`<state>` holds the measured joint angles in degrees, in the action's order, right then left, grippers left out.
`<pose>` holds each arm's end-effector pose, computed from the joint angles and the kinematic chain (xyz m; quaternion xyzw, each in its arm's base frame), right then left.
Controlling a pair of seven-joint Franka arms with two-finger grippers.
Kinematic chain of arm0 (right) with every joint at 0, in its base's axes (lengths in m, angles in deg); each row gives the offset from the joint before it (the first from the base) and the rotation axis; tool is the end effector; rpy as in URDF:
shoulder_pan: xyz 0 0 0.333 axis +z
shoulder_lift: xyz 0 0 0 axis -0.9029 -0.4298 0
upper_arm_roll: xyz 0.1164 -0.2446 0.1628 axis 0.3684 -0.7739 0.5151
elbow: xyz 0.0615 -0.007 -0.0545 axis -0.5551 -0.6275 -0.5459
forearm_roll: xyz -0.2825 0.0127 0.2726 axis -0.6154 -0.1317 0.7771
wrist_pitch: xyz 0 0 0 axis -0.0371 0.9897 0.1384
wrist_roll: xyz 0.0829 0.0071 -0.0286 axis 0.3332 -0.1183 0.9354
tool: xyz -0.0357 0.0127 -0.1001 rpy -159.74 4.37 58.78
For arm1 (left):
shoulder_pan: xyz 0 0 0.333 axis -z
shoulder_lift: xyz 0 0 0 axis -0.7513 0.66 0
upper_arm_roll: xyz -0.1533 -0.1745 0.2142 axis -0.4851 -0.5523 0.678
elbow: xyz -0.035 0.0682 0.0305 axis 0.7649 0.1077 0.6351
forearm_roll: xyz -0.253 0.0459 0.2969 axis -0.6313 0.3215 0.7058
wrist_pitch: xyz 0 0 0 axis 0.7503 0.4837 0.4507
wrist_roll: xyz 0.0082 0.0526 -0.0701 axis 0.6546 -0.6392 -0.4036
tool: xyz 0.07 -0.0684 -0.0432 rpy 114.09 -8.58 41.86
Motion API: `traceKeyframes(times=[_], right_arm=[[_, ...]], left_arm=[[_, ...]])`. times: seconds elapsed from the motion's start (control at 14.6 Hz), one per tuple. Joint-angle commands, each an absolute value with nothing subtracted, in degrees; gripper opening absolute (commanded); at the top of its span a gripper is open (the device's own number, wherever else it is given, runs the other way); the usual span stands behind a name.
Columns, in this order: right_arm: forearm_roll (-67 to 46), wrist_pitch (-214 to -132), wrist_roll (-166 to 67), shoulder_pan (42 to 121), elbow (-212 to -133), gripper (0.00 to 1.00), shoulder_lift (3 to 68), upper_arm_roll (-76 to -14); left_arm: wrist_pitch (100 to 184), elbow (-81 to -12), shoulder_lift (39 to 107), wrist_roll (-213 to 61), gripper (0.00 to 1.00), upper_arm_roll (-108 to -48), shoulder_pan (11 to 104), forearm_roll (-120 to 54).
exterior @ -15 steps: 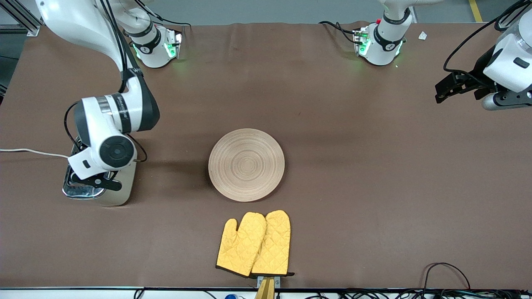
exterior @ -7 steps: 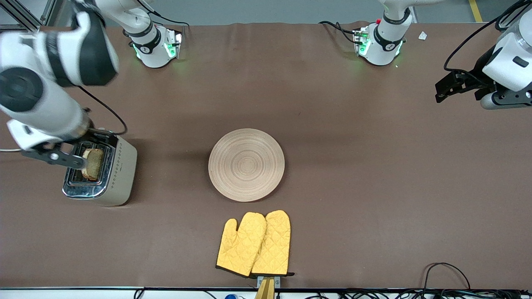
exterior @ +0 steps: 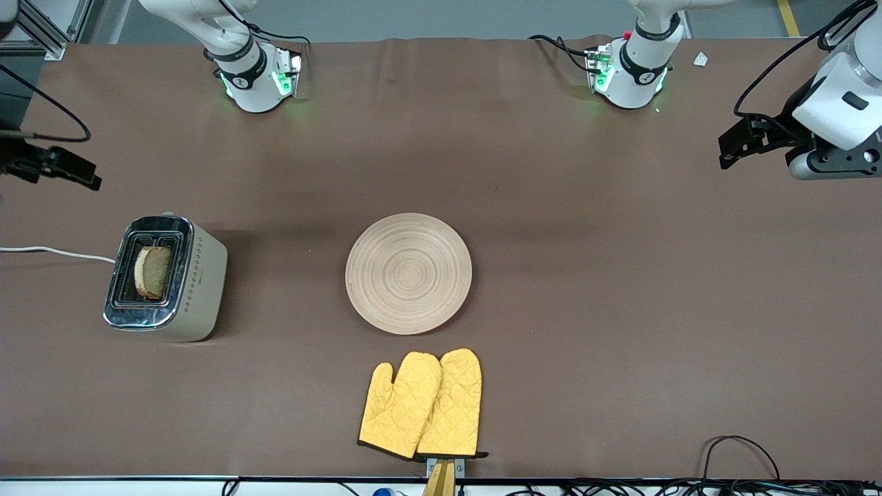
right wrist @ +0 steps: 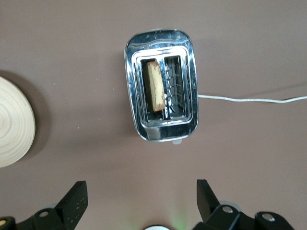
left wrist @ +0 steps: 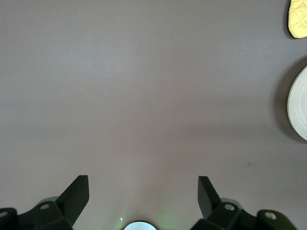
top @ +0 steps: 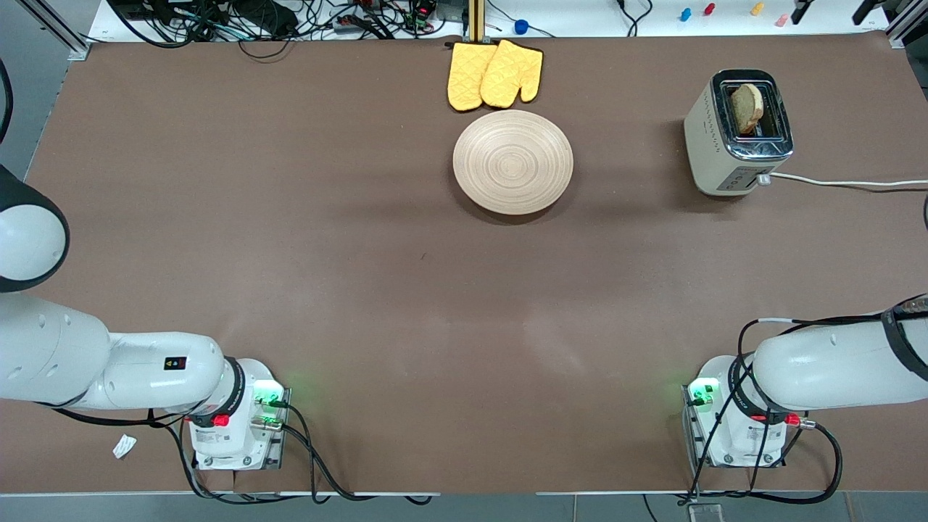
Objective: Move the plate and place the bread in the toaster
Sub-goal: 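Open the right gripper and raise it away from the toaster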
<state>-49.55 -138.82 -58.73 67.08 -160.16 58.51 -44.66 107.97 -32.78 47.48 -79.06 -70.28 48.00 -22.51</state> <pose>0.5407 -0.0283 0.6386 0.9969 -0.0611 -0.0460 0.0191 0.5349 -0.0888 0.6493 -0.9996 0.0040 0.0231 0.0183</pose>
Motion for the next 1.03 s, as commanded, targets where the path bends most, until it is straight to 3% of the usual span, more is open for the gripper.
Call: traceKeyframes(times=[0.0, 0.34, 0.96], right_arm=[[-48.08, -137.47, -56.72, 65.52, -162.16, 1.0, 62.68, -43.78], [-45.18, -136.94, -54.69, 62.88, -165.23, 1.0, 66.02, -43.25], [-45.27, -137.82, -54.86, 63.49, -165.24, 1.0, 66.03, -41.41]], left_arm=[[107.72, -31.94, 47.67, -78.22, 1.0, -70.4, 47.91, -21.46], [107.81, -31.85, 47.67, -78.4, 1.0, -70.31, 47.91, -21.55], [107.81, -30.97, 48.46, -78.22, 1.0, -70.4, 48.09, -21.9]])
